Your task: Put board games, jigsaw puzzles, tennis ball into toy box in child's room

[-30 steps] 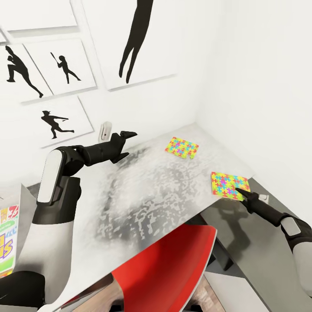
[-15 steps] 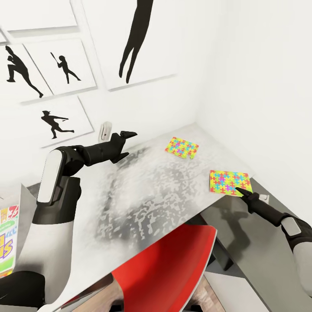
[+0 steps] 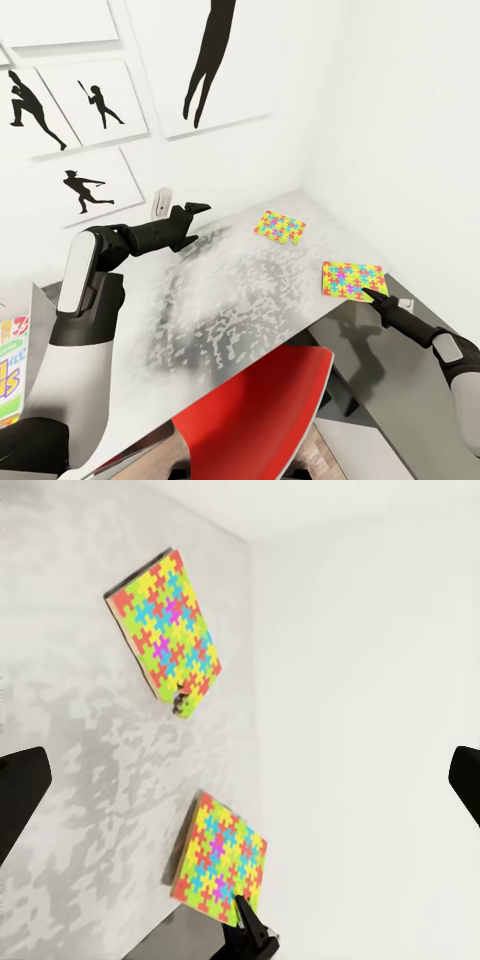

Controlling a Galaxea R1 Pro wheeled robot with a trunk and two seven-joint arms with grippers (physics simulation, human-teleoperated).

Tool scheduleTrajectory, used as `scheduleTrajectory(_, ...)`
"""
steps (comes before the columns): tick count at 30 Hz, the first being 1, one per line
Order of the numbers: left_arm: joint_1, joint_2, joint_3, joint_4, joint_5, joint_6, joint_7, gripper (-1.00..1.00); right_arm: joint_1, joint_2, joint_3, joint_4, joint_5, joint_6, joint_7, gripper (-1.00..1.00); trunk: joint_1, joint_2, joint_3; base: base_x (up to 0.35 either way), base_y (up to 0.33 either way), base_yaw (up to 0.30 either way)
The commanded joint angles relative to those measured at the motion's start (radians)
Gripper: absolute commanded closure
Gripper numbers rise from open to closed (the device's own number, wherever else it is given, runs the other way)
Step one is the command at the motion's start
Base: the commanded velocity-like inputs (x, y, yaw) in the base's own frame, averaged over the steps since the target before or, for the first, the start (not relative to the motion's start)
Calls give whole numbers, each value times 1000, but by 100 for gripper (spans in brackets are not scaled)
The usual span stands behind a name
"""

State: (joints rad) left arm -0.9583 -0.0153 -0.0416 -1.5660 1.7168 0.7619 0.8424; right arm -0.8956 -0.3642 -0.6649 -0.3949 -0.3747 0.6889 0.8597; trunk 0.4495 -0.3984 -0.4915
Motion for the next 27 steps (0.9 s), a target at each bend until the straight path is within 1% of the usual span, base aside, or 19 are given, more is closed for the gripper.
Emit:
scheduleTrajectory(1,-1,0,1,-1,9,0,10,-100,-1,0,-4,1,0,5,2,100,1,-2,-1,0,0,0)
scheduleTrajectory(6,5,0,1,-2,10,0,10,-100,1,2,2,-15,0,5,6,100,1,-2,-1,0,0,0)
scheduleTrajectory(10,7,0,2,-3,8,0,10,-100,2,5,4,-47,0,7,6,100,1,-2,-1,0,0,0)
scheduleTrajectory(15,11,0,1,-4,6,0,10,-100,9,15,6,-114,0,15,7,100,1,-2,-1,0,0,0)
scheduleTrajectory(16,11,0,1,-4,6,0,10,-100,9,15,6,-114,0,15,7,100,1,-2,-1,0,0,0)
scheduleTrajectory(22,45,1,-3,-10,-4,0,10,-100,33,21,8,-193,0,27,8,100,1,-2,-1,0,0,0)
scheduleTrajectory(23,45,1,-3,-10,-4,0,10,-100,33,21,8,-193,0,27,8,100,1,-2,0,0,0,0)
scheduleTrajectory(25,58,1,-13,-14,-7,1,10,-100,44,22,9,-234,0,45,8,100,1,-2,1,0,0,0)
scheduleTrajectory(27,69,2,-36,-21,-9,1,10,-100,56,23,12,-282,1,82,8,100,1,-2,3,0,0,0)
